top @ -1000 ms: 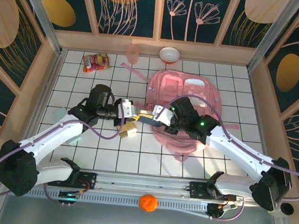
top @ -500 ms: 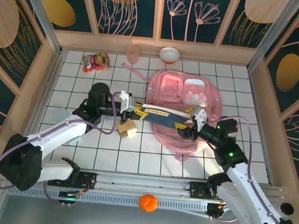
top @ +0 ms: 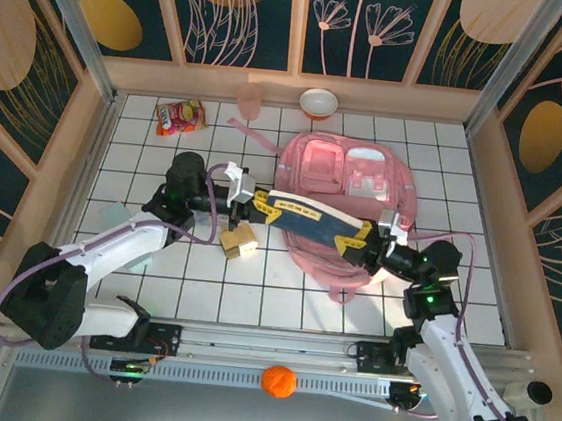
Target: Pack books, pencil case, and school supplies into a backpack
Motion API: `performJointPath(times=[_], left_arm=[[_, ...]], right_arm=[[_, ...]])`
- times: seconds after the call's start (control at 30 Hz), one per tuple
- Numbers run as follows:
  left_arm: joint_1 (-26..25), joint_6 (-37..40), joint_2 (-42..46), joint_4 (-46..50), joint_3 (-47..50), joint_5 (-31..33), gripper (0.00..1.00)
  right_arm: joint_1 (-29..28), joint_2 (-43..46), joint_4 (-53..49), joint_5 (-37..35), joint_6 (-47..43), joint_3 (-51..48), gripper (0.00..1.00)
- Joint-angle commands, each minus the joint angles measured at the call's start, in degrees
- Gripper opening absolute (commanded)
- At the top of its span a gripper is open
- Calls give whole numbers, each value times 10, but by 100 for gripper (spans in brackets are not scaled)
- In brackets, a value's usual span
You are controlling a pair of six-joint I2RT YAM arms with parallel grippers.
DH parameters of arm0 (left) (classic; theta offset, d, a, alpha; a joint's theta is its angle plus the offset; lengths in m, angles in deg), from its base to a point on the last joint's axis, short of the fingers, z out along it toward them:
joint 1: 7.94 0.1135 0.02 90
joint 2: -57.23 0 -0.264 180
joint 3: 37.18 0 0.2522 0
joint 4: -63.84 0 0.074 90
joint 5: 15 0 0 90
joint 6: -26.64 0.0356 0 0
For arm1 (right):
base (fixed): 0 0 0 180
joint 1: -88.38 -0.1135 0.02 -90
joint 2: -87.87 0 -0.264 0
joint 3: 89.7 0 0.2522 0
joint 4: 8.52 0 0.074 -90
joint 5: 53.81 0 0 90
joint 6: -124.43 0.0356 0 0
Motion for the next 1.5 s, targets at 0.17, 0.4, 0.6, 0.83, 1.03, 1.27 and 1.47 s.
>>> performJointPath(times=[0.17,0.4,0.6,0.83,1.03,1.27,1.47], left_arm=[[-9,-5,-5,-37,-19,120,58],[-70,116,-42,33,-42,316,74],[-169,272,-158,142,-120,393,76],[-204,325,-274,166,-191,423,79],[-213,345,-340,202,-235,423,85],[-215,352,-382,229,-257,402,88],[-221,368,-385,275,-272,341,87]], right_arm=[[51,-6,-18,-51,45,27,0],[220,3,-63,-130,243,53,0],[294,7,-240,-223,281,118,0],[298,48,-263,-249,293,121,0],[298,45,-287,-238,283,125,0],[299,45,-285,-226,283,125,0],[299,45,-286,-218,284,122,0]])
